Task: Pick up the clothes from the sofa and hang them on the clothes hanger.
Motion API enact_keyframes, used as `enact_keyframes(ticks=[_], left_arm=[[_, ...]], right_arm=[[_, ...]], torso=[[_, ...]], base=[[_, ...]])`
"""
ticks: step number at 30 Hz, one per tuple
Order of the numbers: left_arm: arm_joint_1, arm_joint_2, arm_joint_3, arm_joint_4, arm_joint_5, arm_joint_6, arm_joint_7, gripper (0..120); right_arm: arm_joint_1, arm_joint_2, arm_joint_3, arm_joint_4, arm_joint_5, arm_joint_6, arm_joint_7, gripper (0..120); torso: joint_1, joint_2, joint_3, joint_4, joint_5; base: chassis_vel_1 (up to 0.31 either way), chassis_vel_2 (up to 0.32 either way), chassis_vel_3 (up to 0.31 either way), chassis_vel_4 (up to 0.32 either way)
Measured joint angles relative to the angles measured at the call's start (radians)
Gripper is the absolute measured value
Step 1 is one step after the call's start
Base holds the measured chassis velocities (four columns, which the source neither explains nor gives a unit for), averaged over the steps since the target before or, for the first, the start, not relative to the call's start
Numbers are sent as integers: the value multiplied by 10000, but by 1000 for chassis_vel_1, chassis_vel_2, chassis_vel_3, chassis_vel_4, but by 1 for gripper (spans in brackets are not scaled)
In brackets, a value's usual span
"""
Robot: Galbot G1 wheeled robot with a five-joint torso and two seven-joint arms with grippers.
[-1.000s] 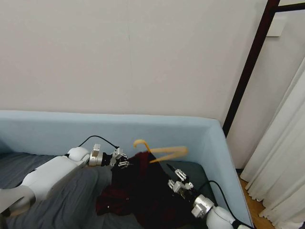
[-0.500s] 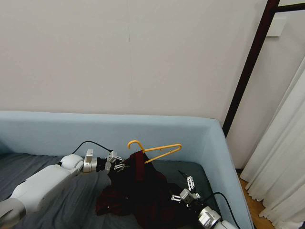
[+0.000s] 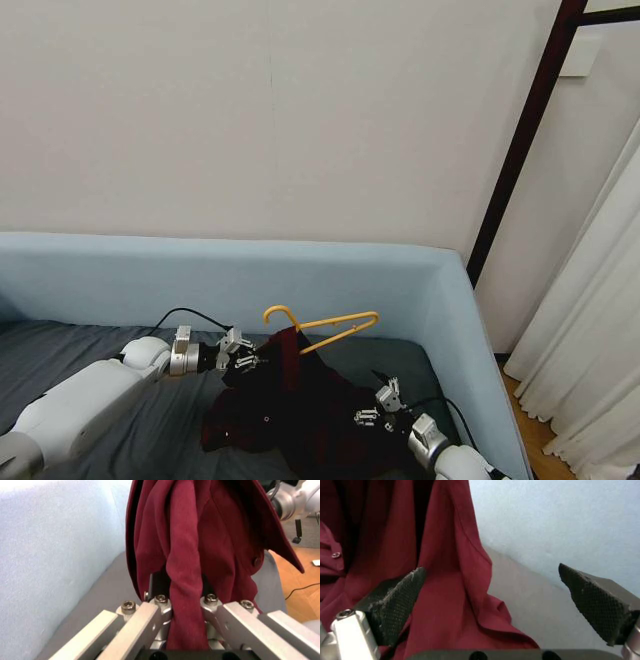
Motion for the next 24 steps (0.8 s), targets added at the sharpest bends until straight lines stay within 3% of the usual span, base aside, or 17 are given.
enact_keyframes(ticks=[20,24], left_arm=[[-87,16,-90,138,-11,0,240,1],[-87,16,-39,114,-9,0,264,1]], right_arm=[[762,1306,-453,-2152,688,-381,-245,100],[762,1431,-443,-2323,709,-382,-247,90]], torso=[[1,-2,0,0,2],[2,-2,0,-1,1]], base=[[0,0,0,0],[0,0,0,0]])
